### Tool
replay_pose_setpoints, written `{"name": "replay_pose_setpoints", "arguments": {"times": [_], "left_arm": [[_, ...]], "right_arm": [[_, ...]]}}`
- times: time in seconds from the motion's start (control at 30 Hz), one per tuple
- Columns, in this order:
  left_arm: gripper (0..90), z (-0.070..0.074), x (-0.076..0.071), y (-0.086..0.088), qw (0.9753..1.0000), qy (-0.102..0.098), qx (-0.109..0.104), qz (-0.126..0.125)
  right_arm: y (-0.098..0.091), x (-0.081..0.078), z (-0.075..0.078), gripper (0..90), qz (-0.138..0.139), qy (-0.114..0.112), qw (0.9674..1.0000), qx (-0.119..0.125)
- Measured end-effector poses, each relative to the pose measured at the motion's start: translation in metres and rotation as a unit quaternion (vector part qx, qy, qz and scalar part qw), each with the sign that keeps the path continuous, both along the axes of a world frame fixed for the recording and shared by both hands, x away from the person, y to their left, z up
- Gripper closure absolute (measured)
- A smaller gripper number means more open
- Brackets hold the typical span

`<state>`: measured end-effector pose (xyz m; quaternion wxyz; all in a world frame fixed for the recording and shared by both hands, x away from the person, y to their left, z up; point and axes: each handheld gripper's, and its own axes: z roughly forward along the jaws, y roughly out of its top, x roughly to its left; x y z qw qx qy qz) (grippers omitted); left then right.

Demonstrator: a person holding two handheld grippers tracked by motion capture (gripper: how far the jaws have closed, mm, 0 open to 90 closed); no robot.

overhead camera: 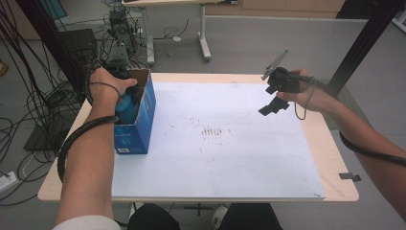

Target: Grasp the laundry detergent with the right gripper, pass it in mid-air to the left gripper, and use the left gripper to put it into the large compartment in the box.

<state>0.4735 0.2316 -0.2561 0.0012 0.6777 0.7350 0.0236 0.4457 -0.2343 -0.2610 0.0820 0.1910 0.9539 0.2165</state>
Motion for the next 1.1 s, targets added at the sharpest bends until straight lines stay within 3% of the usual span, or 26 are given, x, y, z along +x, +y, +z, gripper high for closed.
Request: {"name": "replay_pose_setpoints", "arguments": {"times": [0.73, 1.1], "left_arm": [[35.9, -0.023, -0.002, -0.003, 0.9998, 0.014, 0.01, -0.009], [35.7, -0.024, -0.002, -0.002, 0.9998, 0.012, 0.01, -0.009]], "right_arm": [[-0.002, -0.001, -0.001, 6.9, -0.004, -0.001, 1.0, 0.008], [-0.002, -0.002, 0.0, 6.9, -0.005, -0.003, 0.9999, 0.014]]}}
